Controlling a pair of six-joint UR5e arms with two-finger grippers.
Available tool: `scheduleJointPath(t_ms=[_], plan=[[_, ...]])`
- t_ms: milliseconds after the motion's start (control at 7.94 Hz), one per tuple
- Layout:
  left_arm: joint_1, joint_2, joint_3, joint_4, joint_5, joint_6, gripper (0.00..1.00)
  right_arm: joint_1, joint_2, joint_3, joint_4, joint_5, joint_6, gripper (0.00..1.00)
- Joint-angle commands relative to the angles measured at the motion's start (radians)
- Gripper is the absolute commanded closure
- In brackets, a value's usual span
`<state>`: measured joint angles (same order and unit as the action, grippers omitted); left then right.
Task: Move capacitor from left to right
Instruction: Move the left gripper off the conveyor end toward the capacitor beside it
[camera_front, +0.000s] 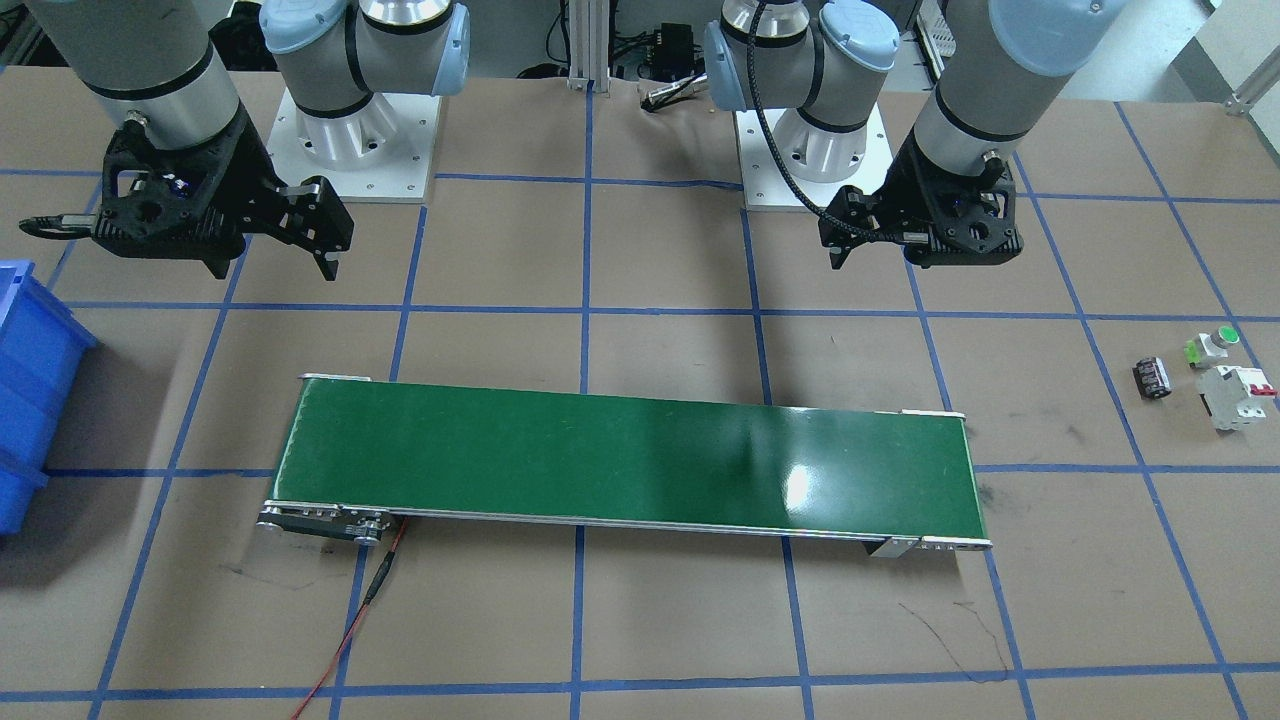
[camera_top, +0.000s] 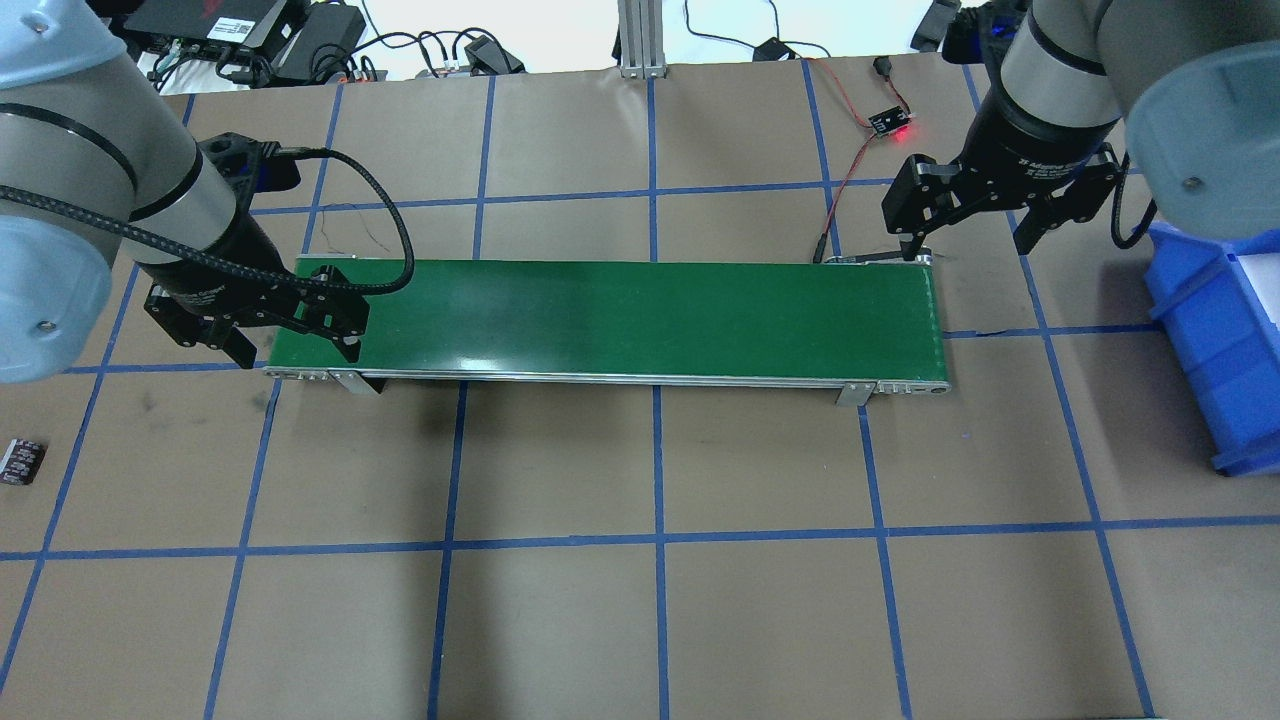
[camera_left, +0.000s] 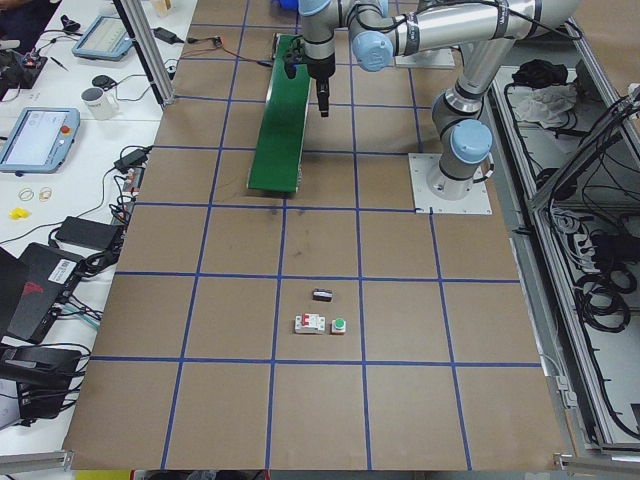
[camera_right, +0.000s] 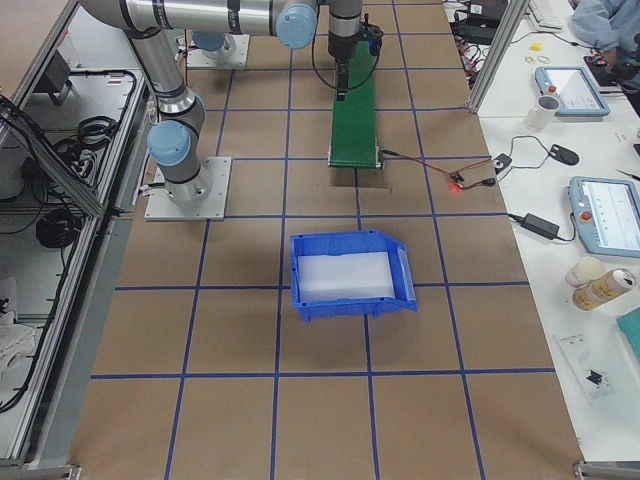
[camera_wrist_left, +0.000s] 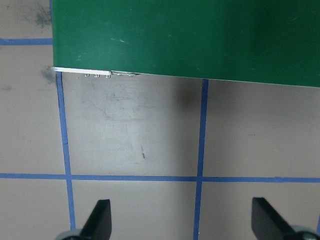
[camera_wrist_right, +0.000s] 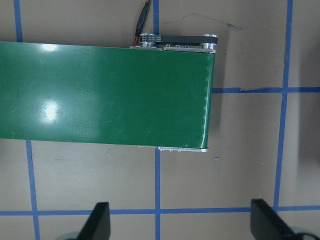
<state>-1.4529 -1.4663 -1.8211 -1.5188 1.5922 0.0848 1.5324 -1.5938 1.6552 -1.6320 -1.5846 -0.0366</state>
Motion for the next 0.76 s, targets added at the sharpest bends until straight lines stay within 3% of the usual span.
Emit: scheduleJointPath(t_ms=[0,378,630], plan=[[0.000,0.000,0.000,0.002,-0.001,0.001,0.00,0.000,0.000,0.000,0.000,0.000,0.000,0.00],[0.063,0.006,-0.001,0.005,0.002,0.064,0.00,0.000,0.000,0.000,0.001,0.000,0.000,0.00],[0.251,-0.002,-0.003,0.003,0.092,0.107,0.00,0.000,0.000,0.000,0.001,0.002,0.000,0.00]])
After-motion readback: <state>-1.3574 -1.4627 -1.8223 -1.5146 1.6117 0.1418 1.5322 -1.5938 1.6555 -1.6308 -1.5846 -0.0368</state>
